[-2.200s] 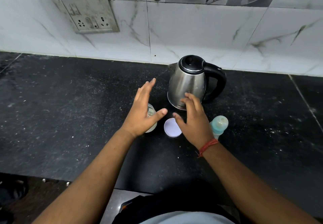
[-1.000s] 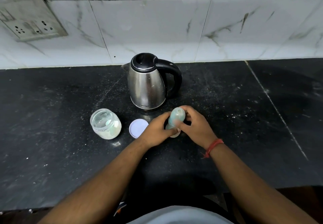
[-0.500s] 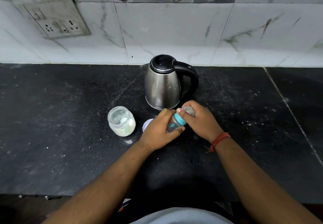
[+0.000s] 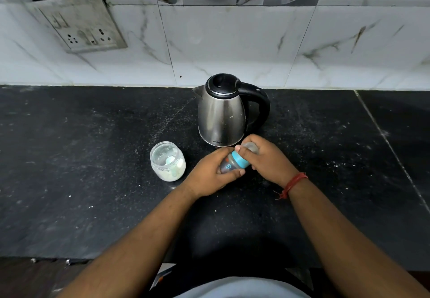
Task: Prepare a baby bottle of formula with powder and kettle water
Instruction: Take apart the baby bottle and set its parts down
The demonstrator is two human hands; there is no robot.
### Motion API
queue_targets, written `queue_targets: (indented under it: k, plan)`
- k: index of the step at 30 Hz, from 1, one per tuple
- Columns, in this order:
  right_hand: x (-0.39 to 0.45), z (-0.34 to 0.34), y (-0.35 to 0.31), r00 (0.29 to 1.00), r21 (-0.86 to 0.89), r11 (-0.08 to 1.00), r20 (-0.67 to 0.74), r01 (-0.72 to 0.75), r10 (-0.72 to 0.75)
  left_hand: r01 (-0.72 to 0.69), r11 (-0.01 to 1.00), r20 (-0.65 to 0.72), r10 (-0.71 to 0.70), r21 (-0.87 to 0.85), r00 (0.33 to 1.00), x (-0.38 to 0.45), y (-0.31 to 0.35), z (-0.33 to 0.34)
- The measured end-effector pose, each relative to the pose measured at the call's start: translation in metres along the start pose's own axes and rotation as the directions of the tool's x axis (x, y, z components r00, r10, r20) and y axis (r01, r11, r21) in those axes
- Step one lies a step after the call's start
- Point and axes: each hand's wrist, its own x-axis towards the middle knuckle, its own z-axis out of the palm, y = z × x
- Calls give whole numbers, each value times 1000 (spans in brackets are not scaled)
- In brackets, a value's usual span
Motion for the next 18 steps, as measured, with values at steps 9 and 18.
queue_targets:
  k: [9,18]
  plan:
    - [-4,-19,-2,987,271,959,-154,86,-46,159,959,103,-138,-234,985,-1,-10,-2]
    - [-12,-40,47,923,-53,989,-370,-137,108,132,941,-60,-158,-311,986,1,-14,5]
